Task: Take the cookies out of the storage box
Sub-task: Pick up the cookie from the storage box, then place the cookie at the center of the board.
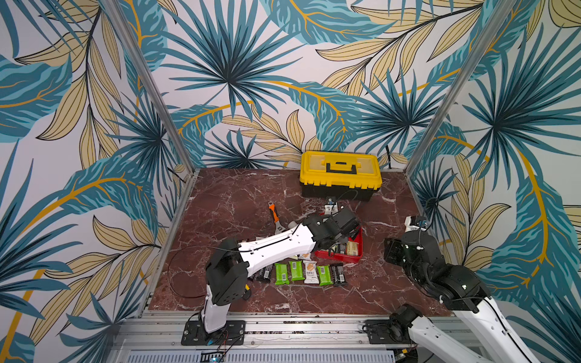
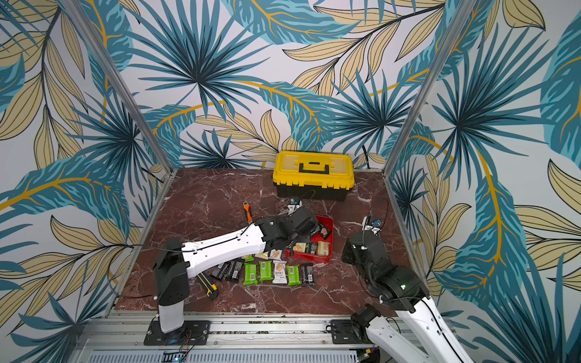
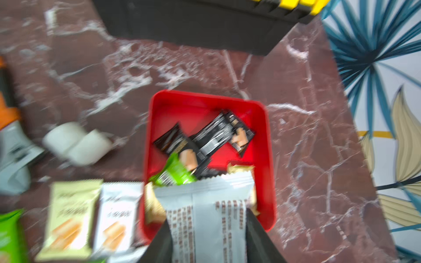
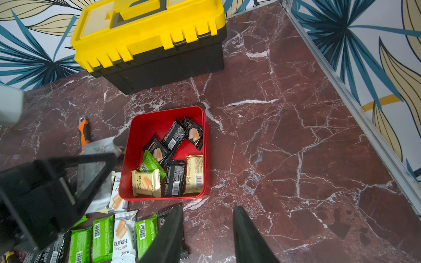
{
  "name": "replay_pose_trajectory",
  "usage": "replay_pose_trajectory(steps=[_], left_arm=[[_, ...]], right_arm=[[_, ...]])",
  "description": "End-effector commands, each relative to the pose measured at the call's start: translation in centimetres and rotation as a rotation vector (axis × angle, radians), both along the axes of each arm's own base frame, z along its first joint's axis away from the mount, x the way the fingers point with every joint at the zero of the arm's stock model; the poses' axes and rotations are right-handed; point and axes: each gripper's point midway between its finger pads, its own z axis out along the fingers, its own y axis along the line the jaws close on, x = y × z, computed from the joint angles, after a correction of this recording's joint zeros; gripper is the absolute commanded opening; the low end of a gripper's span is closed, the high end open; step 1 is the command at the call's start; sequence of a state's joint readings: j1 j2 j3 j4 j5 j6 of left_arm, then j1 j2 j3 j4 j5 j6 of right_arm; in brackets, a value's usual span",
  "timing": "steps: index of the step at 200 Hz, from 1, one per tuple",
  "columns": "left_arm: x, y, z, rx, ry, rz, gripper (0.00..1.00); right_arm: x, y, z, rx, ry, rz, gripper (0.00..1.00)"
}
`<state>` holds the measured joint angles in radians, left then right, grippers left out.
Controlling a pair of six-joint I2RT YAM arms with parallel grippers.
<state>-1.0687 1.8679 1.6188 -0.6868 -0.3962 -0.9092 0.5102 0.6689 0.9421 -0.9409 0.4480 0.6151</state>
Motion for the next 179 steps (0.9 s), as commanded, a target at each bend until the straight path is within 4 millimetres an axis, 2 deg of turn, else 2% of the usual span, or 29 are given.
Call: replay_pose_trajectory(steps=[1,61,86,124,179], left_arm=[[-2.9,4.2,-0.9,0.078,0.022,0.048,0.43],[-10.8,14.6,-5.0,0.215,0.126,0.184,0.43],[-13.3,17.9,-7.0,0.252,0.155,0.214,0.43],[-15.6,20.2,-10.2,0.231,0.225,0.2,0.43],[-17.2,20.7,-13.7,0.19,0.303,0.154,0.44]], right_arm=[[0.0,-0.1,-0.4,-0.023,0.021,0.007,0.41],[0.7,0.6,-0.7,-0.02,0.03,0.022,0.41],[1.0,0.9,-0.9,-0.018,0.034,0.028,0.41],[1.2,1.1,-1.1,-0.018,0.039,0.03,0.41],[1.2,1.2,-1.6,-0.017,0.053,0.032,0.41]])
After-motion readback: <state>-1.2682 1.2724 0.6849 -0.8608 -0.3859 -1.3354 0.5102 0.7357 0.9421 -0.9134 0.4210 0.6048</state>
